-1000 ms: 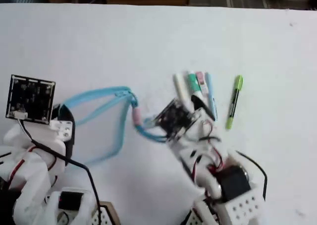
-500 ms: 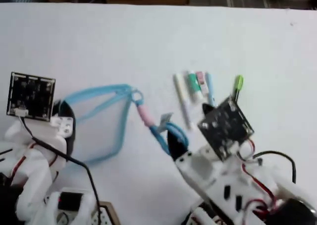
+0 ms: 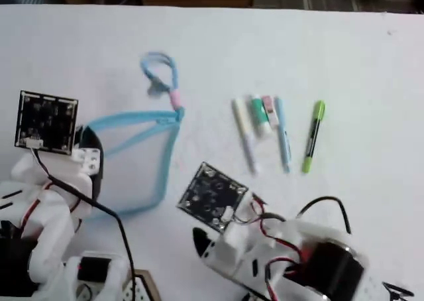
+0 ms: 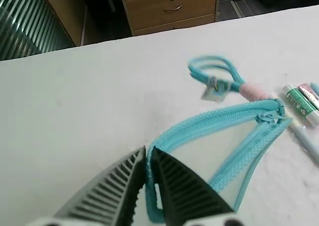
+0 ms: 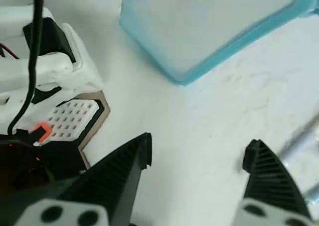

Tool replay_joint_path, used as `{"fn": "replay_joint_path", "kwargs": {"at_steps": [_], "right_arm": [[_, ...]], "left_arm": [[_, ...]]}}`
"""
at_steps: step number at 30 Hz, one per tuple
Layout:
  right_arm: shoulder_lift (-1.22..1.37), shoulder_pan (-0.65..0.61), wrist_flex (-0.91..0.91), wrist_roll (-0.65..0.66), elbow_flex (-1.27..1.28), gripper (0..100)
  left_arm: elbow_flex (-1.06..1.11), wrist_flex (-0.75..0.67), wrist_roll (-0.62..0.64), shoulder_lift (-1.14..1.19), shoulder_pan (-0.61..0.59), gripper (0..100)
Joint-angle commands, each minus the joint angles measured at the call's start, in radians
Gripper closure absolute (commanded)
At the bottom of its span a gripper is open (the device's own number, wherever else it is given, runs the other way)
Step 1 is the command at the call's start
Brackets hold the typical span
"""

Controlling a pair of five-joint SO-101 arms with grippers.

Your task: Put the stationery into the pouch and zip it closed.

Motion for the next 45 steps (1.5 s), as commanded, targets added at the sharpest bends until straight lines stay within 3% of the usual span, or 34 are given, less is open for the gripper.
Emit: {"fn": "replay_joint_path", "kwargs": {"at_steps": [1,7,11,19,23,27,45], "right_arm": [[-0.022,0.099,0.021,-0.003,-0.006,70.7],[0.130,0.463,0.005,-0.008,-0.014,70.7],[0.352,0.578,-0.042,-0.009,-0.052,70.7],[0.895,0.651,-0.071,-0.005,-0.397,70.7],[1.207,0.696,0.005,-0.002,-0.594,70.7],[1.477,0.708,0.022,0.109,-0.787,70.7],[1.971,0.774,0.021,0.075,-1.350,70.9]], "left_arm": [[0.063,0.005,-0.005,0.010,-0.001,98],[0.061,0.015,-0.006,0.005,-0.001,98],[0.058,0.021,-0.006,0.005,-0.001,98],[0.057,0.021,-0.008,0.005,-0.001,98],[0.057,0.021,-0.008,0.005,-0.001,98],[0.057,0.021,-0.008,0.005,0.002,98],[0.057,0.018,-0.008,0.007,0.004,98]]}}
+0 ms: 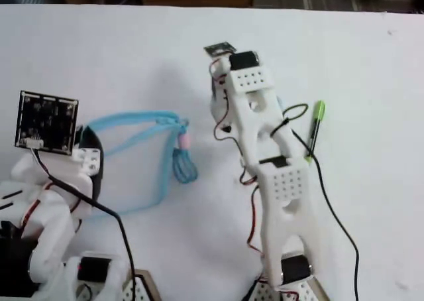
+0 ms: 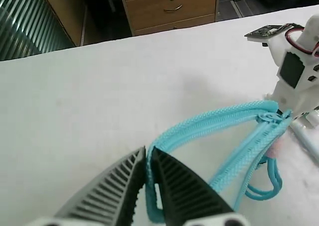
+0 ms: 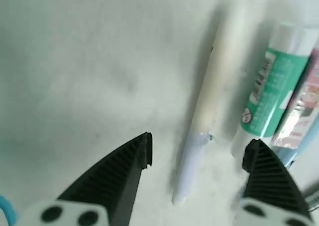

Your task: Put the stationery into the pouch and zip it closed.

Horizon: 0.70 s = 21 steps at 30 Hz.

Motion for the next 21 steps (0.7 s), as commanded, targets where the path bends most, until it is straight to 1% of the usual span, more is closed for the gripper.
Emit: {"fn": "replay_joint_path", "kwargs": {"at_steps": [1,7,13,17,18,21], "right_arm": [[0.054,0.018,0.024,-0.006,-0.126,71.0],[0.203,0.018,0.024,-0.002,-0.269,79.6],[0.306,0.013,0.024,0.000,-0.302,81.1],[0.315,0.004,0.024,-0.002,-0.307,82.2],[0.309,-0.002,0.024,-0.002,-0.307,84.4],[0.275,-0.013,0.024,-0.002,-0.307,95.0]], "left_arm": [[0.057,0.018,-0.008,0.007,0.002,98],[0.057,0.018,-0.008,0.007,-0.001,98],[0.057,0.020,-0.008,0.008,-0.001,98],[0.057,0.020,-0.008,0.007,-0.001,98],[0.057,0.020,-0.008,0.007,-0.001,98],[0.057,0.020,-0.008,0.007,-0.001,98]]}}
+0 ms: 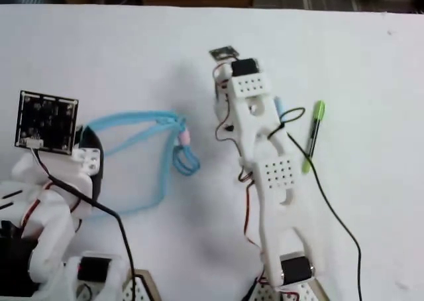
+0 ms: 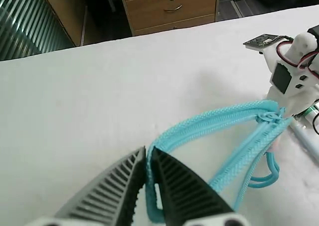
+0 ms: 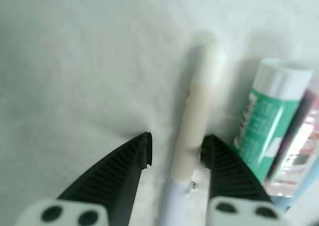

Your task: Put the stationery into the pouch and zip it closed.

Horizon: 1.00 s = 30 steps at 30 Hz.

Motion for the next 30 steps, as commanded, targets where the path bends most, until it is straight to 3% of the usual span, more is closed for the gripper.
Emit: {"fn": "replay_joint_path", "kwargs": {"at_steps": [1,11,17,21,30], "right_arm": [[-0.042,-0.031,0.019,-0.005,-0.002,98.1],[-0.300,-0.041,0.024,-0.003,0.025,98.1],[-0.611,-0.048,0.024,-0.012,0.255,98.1],[-0.866,-0.053,0.021,-0.153,0.379,98.1],[-1.334,-0.137,0.021,-0.463,0.410,98.1]], "left_arm": [[0.057,0.020,-0.008,0.007,-0.001,98],[0.055,0.020,-0.008,0.005,-0.001,98],[0.055,0.020,-0.008,0.005,-0.001,98],[0.055,0.020,-0.008,0.005,-0.001,98],[0.054,0.020,-0.008,0.005,-0.001,98]]}}
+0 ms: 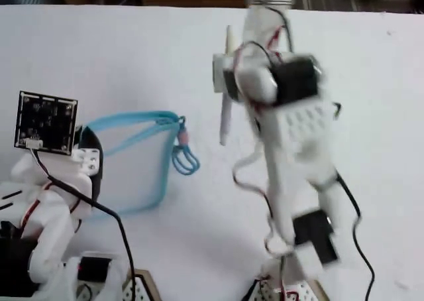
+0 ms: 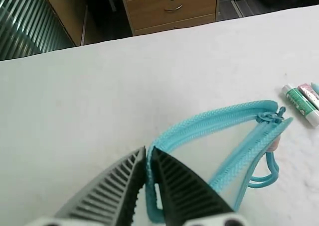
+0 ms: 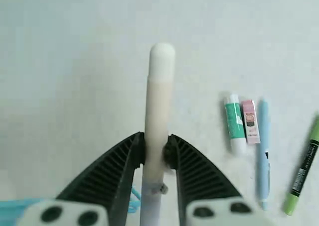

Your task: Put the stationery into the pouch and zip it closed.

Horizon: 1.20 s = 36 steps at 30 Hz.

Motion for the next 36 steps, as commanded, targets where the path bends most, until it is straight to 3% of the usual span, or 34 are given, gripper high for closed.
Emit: {"fn": "replay_joint_path", "kwargs": {"at_steps": [1,7,11,19,23,27,30,33,36], "right_arm": [[-0.202,-0.033,0.021,-0.072,0.014,98.1],[-0.510,-0.113,0.021,-0.066,0.264,98.1],[-0.794,-0.176,0.021,0.063,0.614,98.1],[-1.307,-0.137,-0.025,0.104,1.249,98.1],[-1.469,-0.137,-0.280,0.104,1.441,98.1],[-1.572,-0.124,-0.700,0.101,1.579,98.1],[-1.554,-0.035,-1.001,0.098,1.620,98.2],[-1.458,-0.001,-1.158,0.098,1.587,98.2],[-1.317,-0.045,-1.201,0.051,1.476,98.2]], "left_arm": [[0.054,0.020,-0.008,0.005,-0.001,98],[0.054,0.020,-0.008,0.005,-0.001,98],[0.054,0.020,-0.008,0.005,-0.001,98],[0.054,0.017,-0.008,0.005,0.002,98],[0.054,0.018,-0.008,0.005,0.002,98],[0.054,0.018,-0.008,0.005,-0.001,98],[0.054,0.020,-0.008,0.005,-0.001,98],[0.054,0.020,-0.008,0.005,-0.001,98],[0.054,0.020,-0.008,0.005,-0.002,98]]}}
